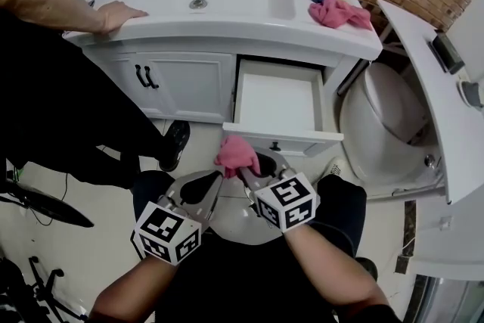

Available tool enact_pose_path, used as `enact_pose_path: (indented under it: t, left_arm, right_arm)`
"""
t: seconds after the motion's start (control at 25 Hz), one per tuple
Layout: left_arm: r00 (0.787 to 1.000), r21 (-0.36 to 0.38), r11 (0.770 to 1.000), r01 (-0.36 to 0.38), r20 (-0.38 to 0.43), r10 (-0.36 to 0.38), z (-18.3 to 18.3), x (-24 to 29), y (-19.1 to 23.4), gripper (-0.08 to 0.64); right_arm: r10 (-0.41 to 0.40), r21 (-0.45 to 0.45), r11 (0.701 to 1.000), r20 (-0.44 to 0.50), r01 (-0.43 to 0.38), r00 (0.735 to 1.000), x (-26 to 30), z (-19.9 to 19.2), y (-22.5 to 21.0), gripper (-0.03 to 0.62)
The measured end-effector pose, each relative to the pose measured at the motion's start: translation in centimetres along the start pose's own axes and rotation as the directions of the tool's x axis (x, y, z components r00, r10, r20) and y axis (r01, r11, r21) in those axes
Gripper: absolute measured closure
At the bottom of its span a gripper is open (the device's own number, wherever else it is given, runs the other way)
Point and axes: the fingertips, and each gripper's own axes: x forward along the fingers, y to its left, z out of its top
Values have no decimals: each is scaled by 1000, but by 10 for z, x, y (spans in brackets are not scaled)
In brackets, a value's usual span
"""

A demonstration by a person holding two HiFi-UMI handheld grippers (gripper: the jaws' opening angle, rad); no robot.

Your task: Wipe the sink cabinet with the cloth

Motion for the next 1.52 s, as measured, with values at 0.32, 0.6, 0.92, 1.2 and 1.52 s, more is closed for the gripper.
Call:
enact_pose_path:
  t: [0.32,0.6,0.92,1.2,1.52]
  left_arm:
    - [1000,27,1000,10,-10,-10,-9,0,-6,554]
    - [998,16,998,57,-13,-57,-7,20,-20,554]
    - [996,29,996,85,-17,-85,-7,41,-38,554]
    - [996,31,995,90,-30,-89,-10,51,-47,554]
    - [994,36,994,107,-35,-106,-10,61,-59,554]
  right_arm:
    - [-69,31,997,-32,70,997,25,-21,-29,512]
    - [-120,67,990,-28,122,992,6,-27,-60,512]
    - [-174,96,980,-19,175,985,-27,-34,-91,512]
    - [-243,125,962,-17,243,970,-62,-44,-127,512]
    - [-341,163,926,-22,340,940,-105,-56,-169,512]
